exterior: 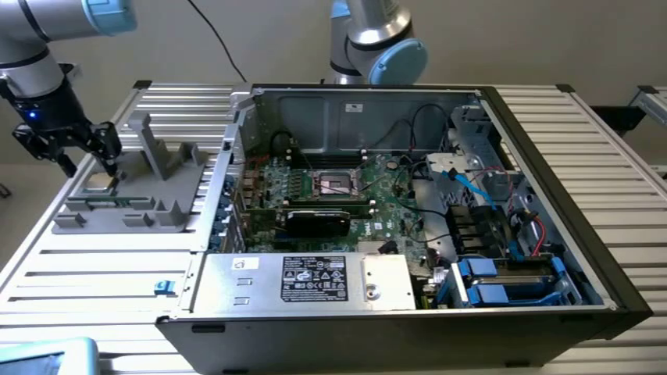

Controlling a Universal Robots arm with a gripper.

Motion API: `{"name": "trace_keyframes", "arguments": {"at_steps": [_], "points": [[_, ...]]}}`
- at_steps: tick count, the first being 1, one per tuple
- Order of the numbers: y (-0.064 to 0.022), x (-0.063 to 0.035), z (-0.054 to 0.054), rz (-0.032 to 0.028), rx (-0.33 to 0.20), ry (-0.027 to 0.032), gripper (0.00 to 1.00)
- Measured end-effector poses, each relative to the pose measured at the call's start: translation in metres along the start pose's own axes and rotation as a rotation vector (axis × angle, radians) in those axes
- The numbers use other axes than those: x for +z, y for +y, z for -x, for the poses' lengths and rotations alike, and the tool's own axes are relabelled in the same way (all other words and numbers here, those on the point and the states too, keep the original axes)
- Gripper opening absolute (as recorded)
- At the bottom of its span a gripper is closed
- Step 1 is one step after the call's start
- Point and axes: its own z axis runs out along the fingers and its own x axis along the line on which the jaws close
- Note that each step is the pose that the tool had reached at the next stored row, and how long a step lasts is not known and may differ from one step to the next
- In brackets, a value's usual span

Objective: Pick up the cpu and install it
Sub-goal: 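Pick up the cpu and move it towards the insertion slot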

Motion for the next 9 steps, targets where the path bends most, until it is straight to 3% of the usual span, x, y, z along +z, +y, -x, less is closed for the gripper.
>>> {"name": "trace_keyframes", "arguments": {"at_steps": [9], "points": [[0.0,0.0092,0.0001,-0.0008,0.022,-0.0012,0.75]]}}
